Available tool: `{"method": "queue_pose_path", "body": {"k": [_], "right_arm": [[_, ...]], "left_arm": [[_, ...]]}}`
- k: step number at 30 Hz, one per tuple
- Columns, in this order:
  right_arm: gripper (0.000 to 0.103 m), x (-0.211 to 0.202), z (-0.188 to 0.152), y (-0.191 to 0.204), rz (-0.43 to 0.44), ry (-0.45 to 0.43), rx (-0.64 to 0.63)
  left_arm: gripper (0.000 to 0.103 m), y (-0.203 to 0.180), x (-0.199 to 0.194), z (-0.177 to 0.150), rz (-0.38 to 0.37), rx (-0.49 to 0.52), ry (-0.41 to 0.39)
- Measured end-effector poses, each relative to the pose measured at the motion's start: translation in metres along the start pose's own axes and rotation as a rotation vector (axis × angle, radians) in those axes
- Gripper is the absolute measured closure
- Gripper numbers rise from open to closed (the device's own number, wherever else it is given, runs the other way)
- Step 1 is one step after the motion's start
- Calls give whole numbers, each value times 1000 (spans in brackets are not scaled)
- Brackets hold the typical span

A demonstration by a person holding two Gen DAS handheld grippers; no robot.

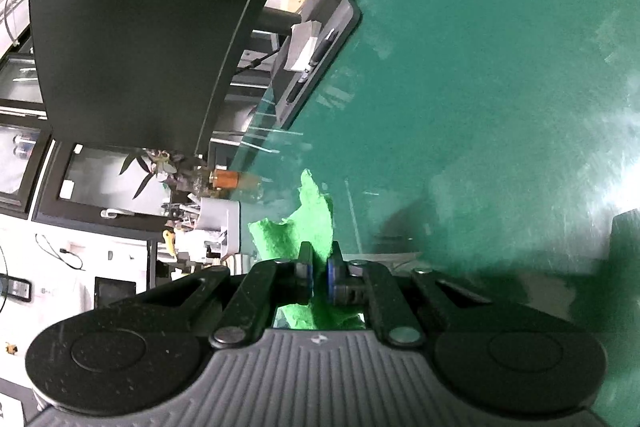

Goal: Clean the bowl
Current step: 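Lift the green cloth off the plate with the right gripper and reposition it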

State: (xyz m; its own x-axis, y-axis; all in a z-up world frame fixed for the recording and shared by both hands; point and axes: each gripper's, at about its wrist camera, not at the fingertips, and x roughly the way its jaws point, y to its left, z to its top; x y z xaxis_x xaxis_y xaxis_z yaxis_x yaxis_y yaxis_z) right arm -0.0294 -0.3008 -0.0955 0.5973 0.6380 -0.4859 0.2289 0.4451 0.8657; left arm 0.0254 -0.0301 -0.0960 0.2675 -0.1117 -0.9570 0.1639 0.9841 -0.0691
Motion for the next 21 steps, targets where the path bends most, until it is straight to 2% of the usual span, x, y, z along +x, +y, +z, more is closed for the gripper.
{"method": "queue_pose_path", "body": {"k": [6,9,12,13,15,16,17,19,21], "right_arm": [[95,-1,-7,18,-42,-45,-56],[95,3,-12,28,-102,-68,-66],[95,6,-23,48,-170,-82,-165],[95,11,-28,57,-220,-96,-225],[95,16,-31,61,-262,-108,-245],[95,21,-33,64,-297,-117,-256],[95,23,-34,66,-311,-121,-262],[95,32,-41,77,-351,-137,-348],[95,34,-44,82,-362,-142,-381]], "left_arm": [[0,12,3,10,1,-15,14],[0,13,5,16,-7,8,55],[1,17,3,16,-9,16,55],[5,18,2,16,-9,18,54],[35,17,-7,17,-44,32,35],[75,16,-11,17,-68,33,27],[83,16,-16,17,-68,27,21],[83,20,-18,19,-45,15,9],[84,29,-17,20,-80,-4,10]]}}
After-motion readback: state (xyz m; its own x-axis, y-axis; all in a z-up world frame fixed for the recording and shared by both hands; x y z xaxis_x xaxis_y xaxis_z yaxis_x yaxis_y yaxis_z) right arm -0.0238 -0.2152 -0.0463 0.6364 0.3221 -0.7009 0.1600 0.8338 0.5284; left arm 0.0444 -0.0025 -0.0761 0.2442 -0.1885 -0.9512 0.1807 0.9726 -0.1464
